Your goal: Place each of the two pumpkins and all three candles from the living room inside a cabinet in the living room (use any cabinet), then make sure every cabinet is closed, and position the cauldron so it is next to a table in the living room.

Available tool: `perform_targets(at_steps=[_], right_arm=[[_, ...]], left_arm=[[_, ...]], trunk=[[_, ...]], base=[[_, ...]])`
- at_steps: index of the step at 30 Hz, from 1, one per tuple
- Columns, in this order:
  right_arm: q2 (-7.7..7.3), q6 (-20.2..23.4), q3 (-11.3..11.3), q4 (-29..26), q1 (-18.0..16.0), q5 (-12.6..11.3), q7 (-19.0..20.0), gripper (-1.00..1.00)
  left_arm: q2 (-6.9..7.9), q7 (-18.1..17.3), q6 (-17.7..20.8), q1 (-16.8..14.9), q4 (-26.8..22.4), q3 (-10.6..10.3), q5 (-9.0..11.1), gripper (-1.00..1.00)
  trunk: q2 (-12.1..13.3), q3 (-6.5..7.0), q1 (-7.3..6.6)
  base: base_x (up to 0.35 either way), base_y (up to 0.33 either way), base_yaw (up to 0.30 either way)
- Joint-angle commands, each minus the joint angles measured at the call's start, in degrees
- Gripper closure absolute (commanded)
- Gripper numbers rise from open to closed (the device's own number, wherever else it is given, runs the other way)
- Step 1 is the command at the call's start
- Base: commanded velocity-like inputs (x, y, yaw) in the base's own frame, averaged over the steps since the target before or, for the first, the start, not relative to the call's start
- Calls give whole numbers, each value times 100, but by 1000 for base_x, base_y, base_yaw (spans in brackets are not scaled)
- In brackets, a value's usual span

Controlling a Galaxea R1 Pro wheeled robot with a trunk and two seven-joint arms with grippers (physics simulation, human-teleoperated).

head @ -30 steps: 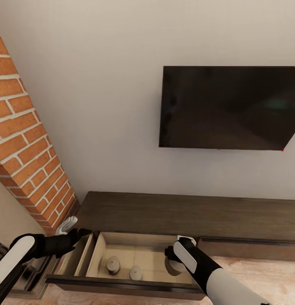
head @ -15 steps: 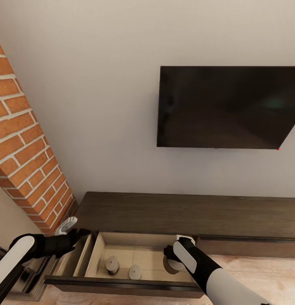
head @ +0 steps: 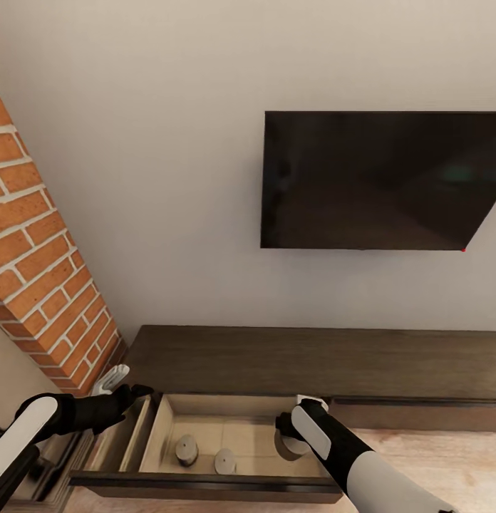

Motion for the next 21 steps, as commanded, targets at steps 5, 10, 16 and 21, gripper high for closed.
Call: perform_targets(at_steps=[5,10,16,21], right_arm=[[-4,11,30,-6,-6,-42,-52,100],[-4,11,30,-6,-5,-42,-52,100],[-4,11,30,-6,-5,-42,-52,100],[-10,11,26,-6,-3,-42,-50,100]], left_arm=[[-3,57,-4,0,-5,-6,67,-100],[-2,57,-5,3,-5,-6,64,-100],[-11,51,1,3,-82,-8,77,-100],[-18,40,3,16,-426,-21,144,-100]], trunk=[[-11,-11,5],[-11,-11,5],[-11,-11,5],[-11,-11,5]], base=[[105,29,0],[103,3,0],[23,0,0],[2,0,0]])
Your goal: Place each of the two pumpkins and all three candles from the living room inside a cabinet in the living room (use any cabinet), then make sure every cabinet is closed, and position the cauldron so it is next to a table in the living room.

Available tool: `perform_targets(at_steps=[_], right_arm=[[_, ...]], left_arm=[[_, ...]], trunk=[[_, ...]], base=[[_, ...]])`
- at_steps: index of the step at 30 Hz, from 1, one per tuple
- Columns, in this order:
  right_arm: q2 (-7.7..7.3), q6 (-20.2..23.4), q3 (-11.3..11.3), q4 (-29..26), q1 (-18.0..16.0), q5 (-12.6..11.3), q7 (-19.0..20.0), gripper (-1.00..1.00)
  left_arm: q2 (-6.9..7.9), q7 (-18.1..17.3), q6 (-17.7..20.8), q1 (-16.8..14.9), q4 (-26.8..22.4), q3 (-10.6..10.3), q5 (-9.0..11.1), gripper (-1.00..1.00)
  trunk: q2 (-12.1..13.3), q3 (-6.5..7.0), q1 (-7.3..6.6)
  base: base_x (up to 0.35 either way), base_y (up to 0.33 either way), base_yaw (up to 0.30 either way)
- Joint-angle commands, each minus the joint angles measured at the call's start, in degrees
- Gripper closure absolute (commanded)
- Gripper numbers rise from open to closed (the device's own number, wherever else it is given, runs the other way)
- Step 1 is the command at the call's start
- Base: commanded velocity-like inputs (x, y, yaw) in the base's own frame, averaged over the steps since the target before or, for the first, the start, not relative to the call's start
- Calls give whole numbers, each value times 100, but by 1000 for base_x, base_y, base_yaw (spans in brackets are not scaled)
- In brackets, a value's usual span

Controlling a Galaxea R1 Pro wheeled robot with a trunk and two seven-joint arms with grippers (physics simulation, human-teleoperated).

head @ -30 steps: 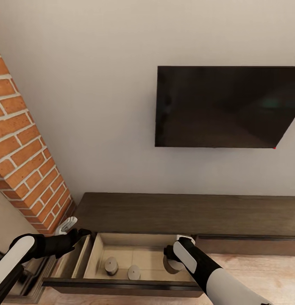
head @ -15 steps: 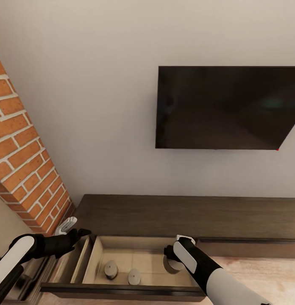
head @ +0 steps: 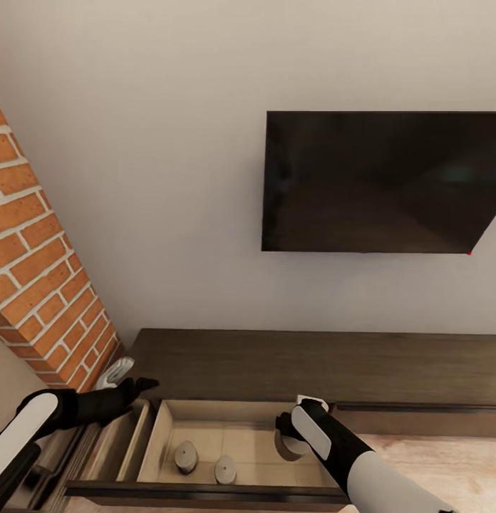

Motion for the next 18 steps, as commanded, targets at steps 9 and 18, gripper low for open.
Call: perform_targets(at_steps=[9,18], right_arm=[[0,2,41,-8,-11,-41,-36,100],[1,1,52,-12,-8,-44,-33,100]], left_arm=[[26,-100,810,7,-230,24,1167,-100],[57,-636,992,8,-326,155,2140,-100]], trunk=[[-171,-83,91],[-532,-245,289]], base=[[0,0,0],[0,0,0]])
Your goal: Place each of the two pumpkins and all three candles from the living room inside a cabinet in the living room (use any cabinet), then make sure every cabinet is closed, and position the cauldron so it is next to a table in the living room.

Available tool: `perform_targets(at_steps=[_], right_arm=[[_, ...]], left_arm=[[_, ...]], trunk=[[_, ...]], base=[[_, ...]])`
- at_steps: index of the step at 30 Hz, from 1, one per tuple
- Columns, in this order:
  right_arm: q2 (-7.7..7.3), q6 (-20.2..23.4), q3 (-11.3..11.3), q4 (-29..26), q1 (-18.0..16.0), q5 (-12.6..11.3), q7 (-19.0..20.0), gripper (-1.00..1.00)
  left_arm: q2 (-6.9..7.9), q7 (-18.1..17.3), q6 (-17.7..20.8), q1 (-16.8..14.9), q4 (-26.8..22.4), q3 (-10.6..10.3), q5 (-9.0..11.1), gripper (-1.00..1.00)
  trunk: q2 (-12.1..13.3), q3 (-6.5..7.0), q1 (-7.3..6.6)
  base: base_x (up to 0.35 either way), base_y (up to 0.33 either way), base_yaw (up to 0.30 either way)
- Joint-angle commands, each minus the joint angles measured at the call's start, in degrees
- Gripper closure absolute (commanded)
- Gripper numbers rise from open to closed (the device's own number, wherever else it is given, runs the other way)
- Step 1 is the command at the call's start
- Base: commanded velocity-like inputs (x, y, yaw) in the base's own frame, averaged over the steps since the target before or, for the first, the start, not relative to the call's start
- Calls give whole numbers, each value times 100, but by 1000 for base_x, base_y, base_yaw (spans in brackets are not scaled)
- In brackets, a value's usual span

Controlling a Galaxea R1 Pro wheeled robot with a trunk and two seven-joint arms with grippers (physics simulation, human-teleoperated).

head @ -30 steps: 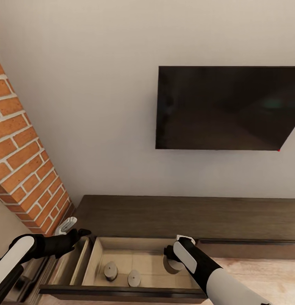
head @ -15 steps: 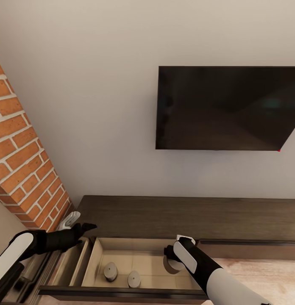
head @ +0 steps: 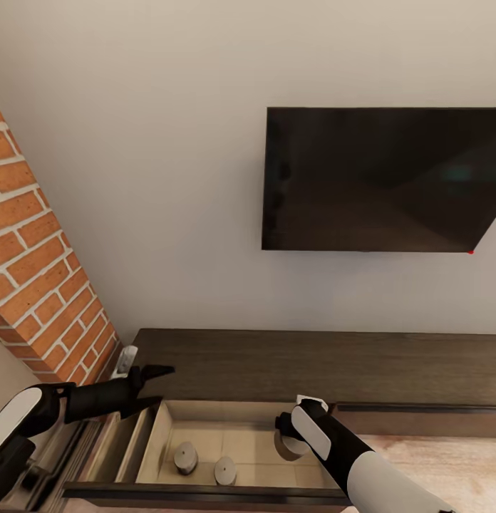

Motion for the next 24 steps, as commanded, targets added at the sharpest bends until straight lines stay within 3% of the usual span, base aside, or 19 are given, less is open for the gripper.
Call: perform_targets(at_steps=[1,8,12,24], right_arm=[[-3,10,35,-10,-8,-42,-49,100],[1,16,28,-8,-10,-42,-55,100],[6,28,29,-12,-11,-43,-61,100],[49,34,24,-9,-11,-34,129,100]], left_arm=[[5,2,2,-5,1,-8,93,-100],[7,-670,8,141,-14,-13,143,-100],[14,-1254,9,243,-20,-12,141,-100],[-3,-1503,11,323,-16,-20,143,-100]], trunk=[[-51,-28,25],[-332,-154,179],[-492,-226,266],[-974,-441,530]], base=[[0,0,0],[0,0,0],[0,0,0],[0,0,0]])
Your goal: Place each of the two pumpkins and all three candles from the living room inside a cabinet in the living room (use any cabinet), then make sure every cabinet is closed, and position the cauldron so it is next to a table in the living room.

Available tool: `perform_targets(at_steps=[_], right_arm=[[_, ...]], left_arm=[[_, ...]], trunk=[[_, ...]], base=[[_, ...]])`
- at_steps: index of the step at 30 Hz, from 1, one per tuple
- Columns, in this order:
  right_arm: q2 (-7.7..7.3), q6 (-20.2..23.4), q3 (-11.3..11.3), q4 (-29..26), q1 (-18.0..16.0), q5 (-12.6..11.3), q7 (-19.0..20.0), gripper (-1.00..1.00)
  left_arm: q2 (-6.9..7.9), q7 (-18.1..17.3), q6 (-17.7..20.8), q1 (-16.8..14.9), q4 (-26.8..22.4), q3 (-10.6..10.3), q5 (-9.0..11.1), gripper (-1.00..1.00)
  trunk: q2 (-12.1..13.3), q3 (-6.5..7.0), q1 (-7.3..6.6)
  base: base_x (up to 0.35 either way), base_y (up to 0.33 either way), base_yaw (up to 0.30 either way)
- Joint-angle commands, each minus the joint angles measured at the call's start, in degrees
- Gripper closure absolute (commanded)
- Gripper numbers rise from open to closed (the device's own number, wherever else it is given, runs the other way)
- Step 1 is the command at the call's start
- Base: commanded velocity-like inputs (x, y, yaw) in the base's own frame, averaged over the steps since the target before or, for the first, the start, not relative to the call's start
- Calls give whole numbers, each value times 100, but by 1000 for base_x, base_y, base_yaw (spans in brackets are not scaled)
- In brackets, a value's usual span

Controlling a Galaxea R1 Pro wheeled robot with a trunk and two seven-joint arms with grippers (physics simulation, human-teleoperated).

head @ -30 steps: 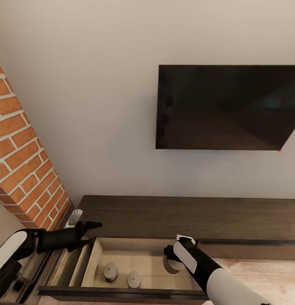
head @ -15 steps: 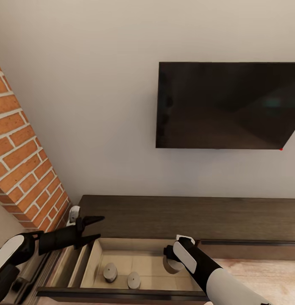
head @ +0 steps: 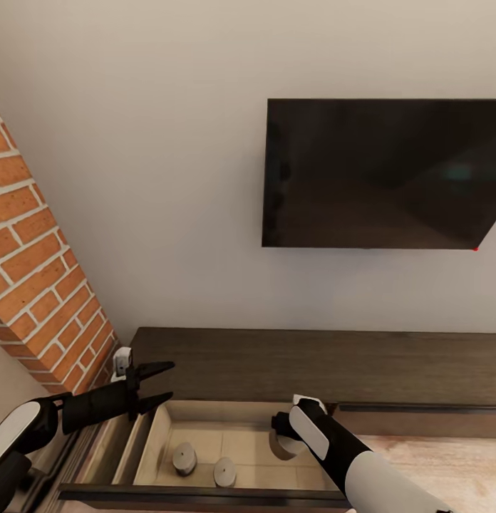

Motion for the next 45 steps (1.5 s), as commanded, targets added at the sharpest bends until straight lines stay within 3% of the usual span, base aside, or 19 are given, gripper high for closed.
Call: perform_targets(at_steps=[1,11,24,33,45], right_arm=[[-3,9,29,-6,-7,-47,-45,100],[-3,51,26,-3,-6,-49,-41,100],[-3,62,26,-2,-7,-44,-38,100],[-3,63,26,-2,-6,-47,-41,100],[-11,66,19,-2,-5,-57,-31,100]], left_arm=[[1,47,5,-3,-5,-6,64,-100],[-55,32,3,1,-47,-157,68,-100],[-65,22,1,1,-51,-176,81,-100],[-44,-512,0,1,-50,-376,70,-100],[-49,-565,0,1,-34,-396,52,-100]], trunk=[[-49,-26,24],[-450,-206,244],[-971,-439,529],[-1332,-601,727],[-1813,-816,990]], base=[[0,0,0],[0,0,0],[0,0,0],[0,0,0],[0,0,0]])
